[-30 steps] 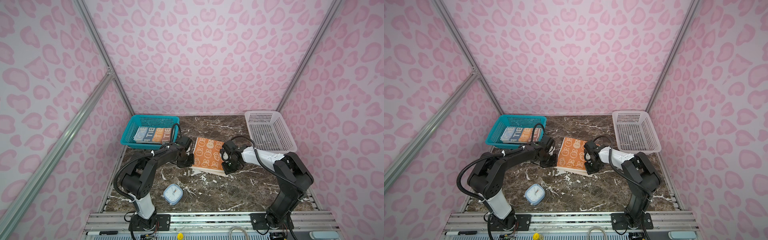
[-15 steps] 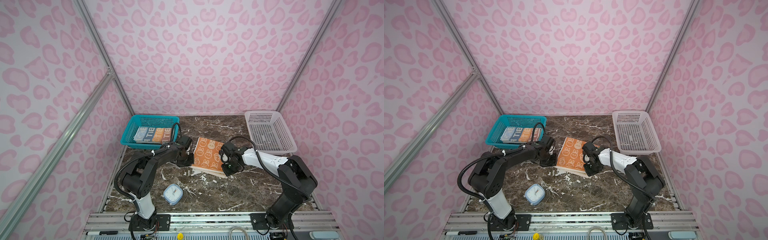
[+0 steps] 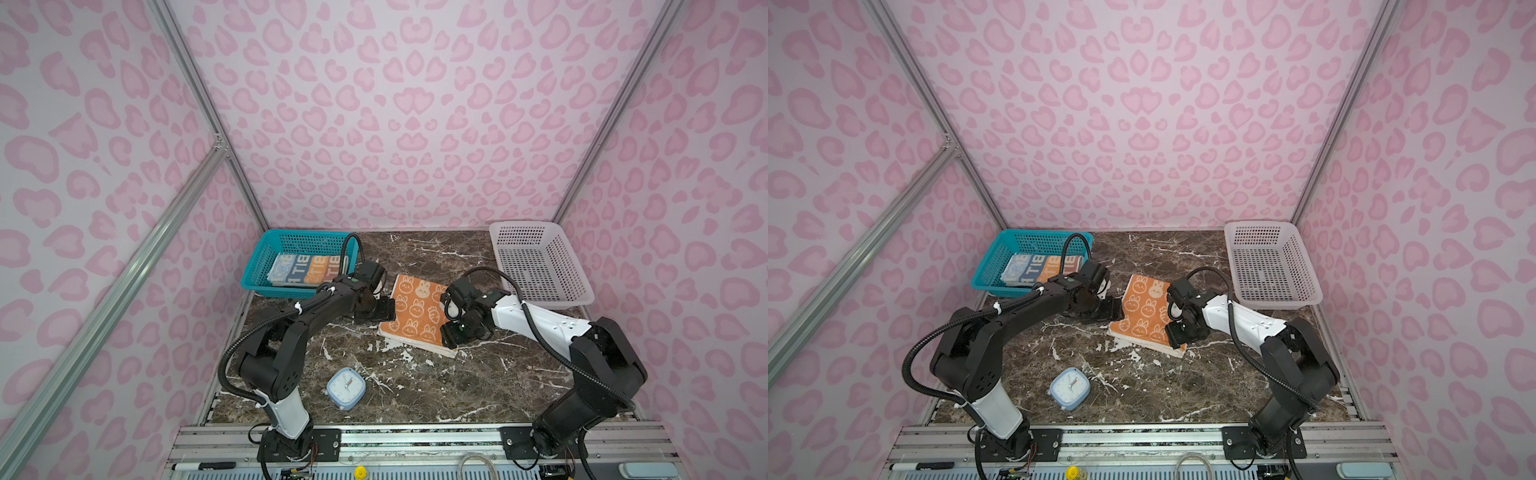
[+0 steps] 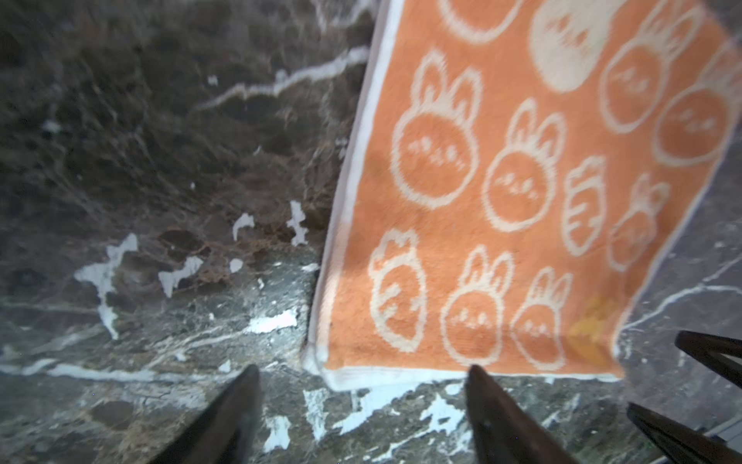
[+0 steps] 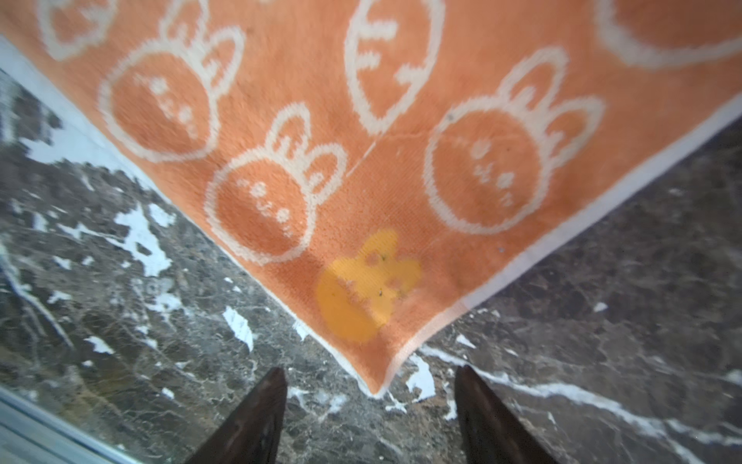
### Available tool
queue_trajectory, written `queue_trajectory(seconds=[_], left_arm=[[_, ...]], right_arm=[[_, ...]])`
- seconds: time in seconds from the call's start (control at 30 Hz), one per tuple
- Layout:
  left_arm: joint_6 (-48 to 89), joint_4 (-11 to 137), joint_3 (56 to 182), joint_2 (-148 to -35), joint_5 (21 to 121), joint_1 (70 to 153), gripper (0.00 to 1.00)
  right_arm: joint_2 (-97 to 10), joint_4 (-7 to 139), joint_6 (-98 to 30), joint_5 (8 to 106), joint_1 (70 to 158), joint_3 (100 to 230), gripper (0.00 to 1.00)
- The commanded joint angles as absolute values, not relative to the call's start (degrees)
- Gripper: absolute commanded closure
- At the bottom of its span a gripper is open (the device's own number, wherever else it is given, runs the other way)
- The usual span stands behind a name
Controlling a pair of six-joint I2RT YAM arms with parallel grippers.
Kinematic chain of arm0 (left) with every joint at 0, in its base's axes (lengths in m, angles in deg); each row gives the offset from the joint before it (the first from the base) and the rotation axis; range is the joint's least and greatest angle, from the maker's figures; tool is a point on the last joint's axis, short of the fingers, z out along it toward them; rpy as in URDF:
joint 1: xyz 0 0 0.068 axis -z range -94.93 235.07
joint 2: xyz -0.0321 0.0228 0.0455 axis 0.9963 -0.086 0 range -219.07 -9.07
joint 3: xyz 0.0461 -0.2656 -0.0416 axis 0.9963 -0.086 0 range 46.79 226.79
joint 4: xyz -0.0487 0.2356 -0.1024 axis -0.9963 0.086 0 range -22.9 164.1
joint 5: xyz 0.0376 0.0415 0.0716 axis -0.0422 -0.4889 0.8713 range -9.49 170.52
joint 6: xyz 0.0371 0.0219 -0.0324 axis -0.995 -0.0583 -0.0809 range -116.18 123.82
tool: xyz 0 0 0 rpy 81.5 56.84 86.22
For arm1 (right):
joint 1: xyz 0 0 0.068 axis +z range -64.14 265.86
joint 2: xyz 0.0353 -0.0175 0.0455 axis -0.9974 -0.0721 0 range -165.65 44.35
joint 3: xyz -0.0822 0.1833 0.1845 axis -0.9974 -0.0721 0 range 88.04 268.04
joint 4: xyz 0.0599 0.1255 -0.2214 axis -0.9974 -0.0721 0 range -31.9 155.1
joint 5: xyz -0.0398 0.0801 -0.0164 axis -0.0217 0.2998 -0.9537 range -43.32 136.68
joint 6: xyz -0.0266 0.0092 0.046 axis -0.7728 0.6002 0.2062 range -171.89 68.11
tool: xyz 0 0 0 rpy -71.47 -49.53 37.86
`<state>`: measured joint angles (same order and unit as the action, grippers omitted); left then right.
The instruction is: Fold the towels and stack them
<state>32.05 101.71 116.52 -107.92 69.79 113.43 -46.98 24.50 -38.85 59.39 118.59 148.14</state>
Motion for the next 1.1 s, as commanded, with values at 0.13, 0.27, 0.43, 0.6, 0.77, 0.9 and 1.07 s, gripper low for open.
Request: queue_trajectory(seconds=[0.13,0.27,0.43,0.6,0.77,0.9,1.07], left_arm=[[39.6,93.5,120.9,-108.6,53.8,113.2,0.02],[45.5,87.2,118.8,-111.0,49.2,113.3,0.02],[45.2,87.3,116.2,-112.7,49.8,113.4,0.02],[43.9,87.1,112.2,-113.7,51.3,113.4,0.02],[43.2,87.0,110.5,-115.3,52.5,113.4,0.02],[44.4,85.8,111.0,-116.0,51.3,113.8,0.02],[45.1,86.6,114.0,-114.4,50.9,113.7,0.02]], right_arm=[[-42.4,42.1,-26.2,76.9,112.9,141.9,0.13],[-42.9,52.6,-19.7,82.7,113.3,137.5,0.11],[-45.4,59.0,-17.1,85.0,113.9,132.9,0.09],[-48.9,57.0,-20.5,83.3,112.3,132.9,0.08],[-52.8,50.5,-27.5,79.6,109.0,136.8,0.08],[-55.7,45.1,-32.1,76.4,106.8,142.5,0.07],[-51.4,43.2,-31.9,78.0,107.0,143.4,0.06]])
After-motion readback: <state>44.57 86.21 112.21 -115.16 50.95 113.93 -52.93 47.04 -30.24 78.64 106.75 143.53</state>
